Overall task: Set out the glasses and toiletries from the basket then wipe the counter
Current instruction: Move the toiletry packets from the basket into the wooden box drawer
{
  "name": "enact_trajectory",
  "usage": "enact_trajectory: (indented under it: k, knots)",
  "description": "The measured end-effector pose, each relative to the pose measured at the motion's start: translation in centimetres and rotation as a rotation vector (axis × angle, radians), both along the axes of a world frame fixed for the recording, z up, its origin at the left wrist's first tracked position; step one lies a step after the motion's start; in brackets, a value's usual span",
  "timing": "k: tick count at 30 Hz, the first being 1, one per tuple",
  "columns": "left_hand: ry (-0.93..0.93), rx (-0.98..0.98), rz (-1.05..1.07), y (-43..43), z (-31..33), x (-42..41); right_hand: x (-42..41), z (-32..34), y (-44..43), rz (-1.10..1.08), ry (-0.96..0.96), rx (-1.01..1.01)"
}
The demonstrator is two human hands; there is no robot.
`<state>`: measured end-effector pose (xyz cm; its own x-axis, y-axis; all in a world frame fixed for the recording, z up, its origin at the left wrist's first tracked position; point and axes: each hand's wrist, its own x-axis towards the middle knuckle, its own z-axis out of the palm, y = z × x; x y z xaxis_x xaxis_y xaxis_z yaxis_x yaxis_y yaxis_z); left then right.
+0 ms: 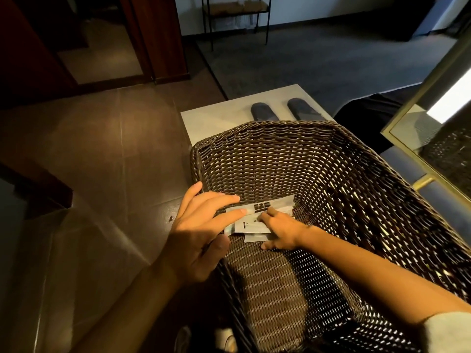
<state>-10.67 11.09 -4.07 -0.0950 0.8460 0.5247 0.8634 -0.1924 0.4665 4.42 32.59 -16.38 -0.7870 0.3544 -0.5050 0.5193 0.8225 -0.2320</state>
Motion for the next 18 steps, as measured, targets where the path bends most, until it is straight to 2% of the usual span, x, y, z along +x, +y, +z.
enact_trajectory:
  k: [3, 8, 15, 18]
  knots:
    - [-0.013, 0.008, 0.001, 0.0, 0.1, 0.1, -0.5, 0.1, -0.4, 0.072, -0.02, 0.075]
    - [-0.029, 0.006, -0.001, -0.1, 0.2, 0.2, -0.9, 0.5, -0.8, 0.169, -0.065, 0.029]
    - [-0.051, -0.018, -0.006, 0.1, 0.3, 0.3, -2.2, 1.1, 0.0, 0.148, 0.162, 0.092]
    - [-0.05, -0.029, -0.007, 0.1, 0.2, 0.2, -2.9, 1.0, 0.0, 0.16, 0.183, 0.139]
